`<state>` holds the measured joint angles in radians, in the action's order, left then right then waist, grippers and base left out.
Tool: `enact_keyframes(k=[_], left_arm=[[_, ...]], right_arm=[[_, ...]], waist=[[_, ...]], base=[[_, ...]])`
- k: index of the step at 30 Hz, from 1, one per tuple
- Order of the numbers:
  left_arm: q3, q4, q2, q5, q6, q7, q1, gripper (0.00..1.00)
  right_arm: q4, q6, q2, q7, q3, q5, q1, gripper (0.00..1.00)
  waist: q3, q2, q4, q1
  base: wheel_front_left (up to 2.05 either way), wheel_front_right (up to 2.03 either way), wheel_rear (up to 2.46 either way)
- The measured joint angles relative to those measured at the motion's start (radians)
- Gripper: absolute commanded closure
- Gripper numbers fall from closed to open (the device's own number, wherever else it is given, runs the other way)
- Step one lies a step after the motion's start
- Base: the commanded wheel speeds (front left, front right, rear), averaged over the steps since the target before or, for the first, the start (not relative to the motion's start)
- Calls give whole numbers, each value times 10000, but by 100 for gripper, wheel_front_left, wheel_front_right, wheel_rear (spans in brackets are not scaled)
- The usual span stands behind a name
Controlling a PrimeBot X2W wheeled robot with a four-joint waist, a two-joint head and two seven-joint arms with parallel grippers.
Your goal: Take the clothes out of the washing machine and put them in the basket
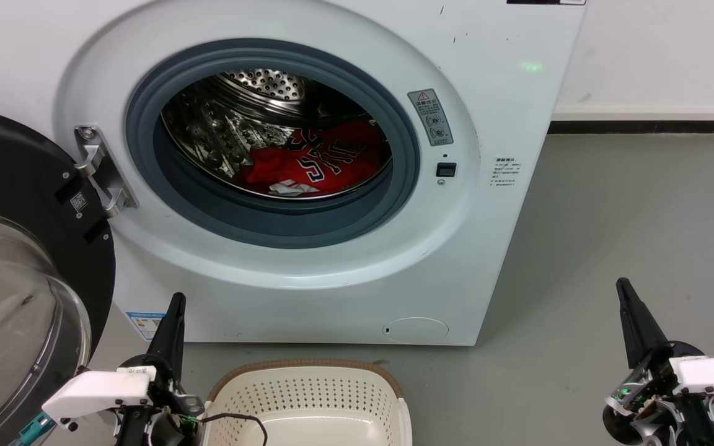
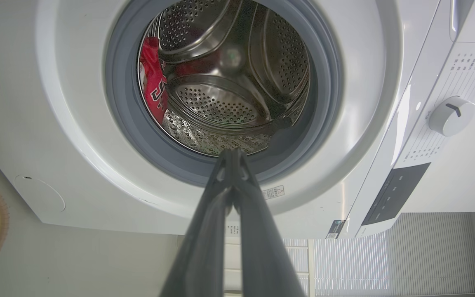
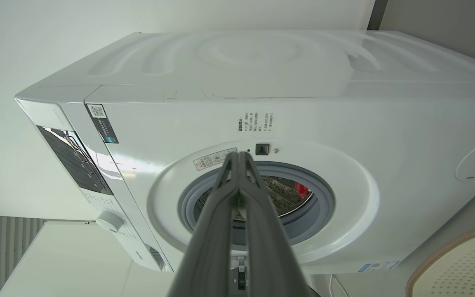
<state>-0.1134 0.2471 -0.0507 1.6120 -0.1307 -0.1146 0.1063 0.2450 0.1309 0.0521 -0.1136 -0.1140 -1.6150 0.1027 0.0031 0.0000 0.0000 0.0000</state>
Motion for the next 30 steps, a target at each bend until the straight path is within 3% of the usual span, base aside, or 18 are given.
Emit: enact_keyframes(k=[20, 21, 30], left_arm=[[0, 0, 0, 0, 0, 0, 0, 100], [2, 15, 0, 0, 0, 0, -3, 0], [382, 276, 31, -82, 4, 305, -244, 0]], right_arm=[[0, 0, 0, 0, 0, 0, 0, 100], [12, 0, 0, 0, 0, -2, -4, 0], [169, -2, -10, 288, 36, 155, -314, 0]], waist=[[0, 0, 0, 0], [0, 0, 0, 0], [6, 0, -9, 0]], base=[[0, 0, 0], [0, 0, 0], [0, 0, 0]])
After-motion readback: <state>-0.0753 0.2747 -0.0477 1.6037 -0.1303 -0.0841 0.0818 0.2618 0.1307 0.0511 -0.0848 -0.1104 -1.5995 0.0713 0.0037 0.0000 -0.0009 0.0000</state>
